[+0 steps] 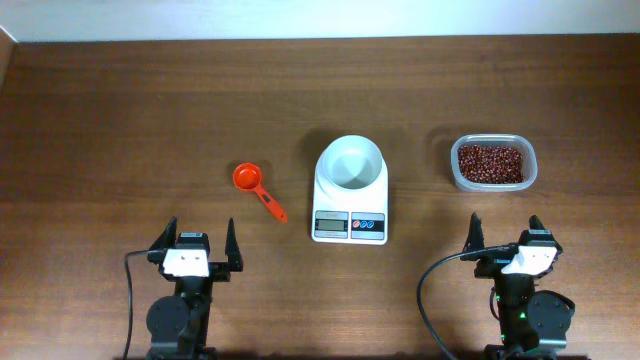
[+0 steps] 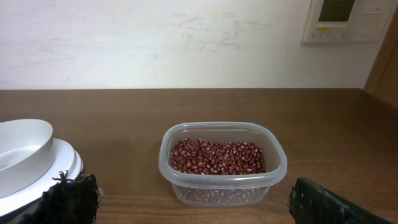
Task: Scoop and weigh 50g on scale
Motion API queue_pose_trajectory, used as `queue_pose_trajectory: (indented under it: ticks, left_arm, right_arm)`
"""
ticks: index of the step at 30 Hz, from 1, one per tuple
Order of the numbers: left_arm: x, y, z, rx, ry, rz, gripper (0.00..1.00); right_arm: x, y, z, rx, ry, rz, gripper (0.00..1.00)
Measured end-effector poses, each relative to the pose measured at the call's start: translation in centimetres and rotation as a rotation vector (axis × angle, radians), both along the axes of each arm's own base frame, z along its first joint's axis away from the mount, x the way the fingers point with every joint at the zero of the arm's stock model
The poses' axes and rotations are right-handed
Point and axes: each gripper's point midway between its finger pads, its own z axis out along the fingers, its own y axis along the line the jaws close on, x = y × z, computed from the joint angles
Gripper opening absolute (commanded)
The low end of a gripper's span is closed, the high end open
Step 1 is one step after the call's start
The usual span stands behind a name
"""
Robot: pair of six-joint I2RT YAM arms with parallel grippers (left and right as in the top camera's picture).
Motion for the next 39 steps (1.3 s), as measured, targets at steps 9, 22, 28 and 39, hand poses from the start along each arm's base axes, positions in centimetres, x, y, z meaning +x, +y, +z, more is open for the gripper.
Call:
queue_pose_trajectory:
  ticks: [9, 22, 28, 39]
  left_arm:
    - [0.0, 0.0, 0.0, 0.0, 0.0, 0.0, 0.99]
    - [0.1, -0.3, 1.5, -0.001, -0.062, -0.018, 0.99]
    - [-1.0, -0.8, 6.8, -0.001, -0.148, -0.045, 0.99]
    - [2.3, -0.6, 12.4, -0.161, 0.048, -0.017, 0.99]
  right_arm:
    - [0.0, 0.0, 0.0, 0.0, 0.0, 0.0, 0.99]
    - [0.0, 0.0, 0.0, 0.0, 0.0, 0.0, 0.99]
    - [0.0, 0.0, 0.0, 0.0, 0.0, 0.0, 0.99]
    - [0.0, 0.0, 0.0, 0.0, -0.001, 0.0, 0.99]
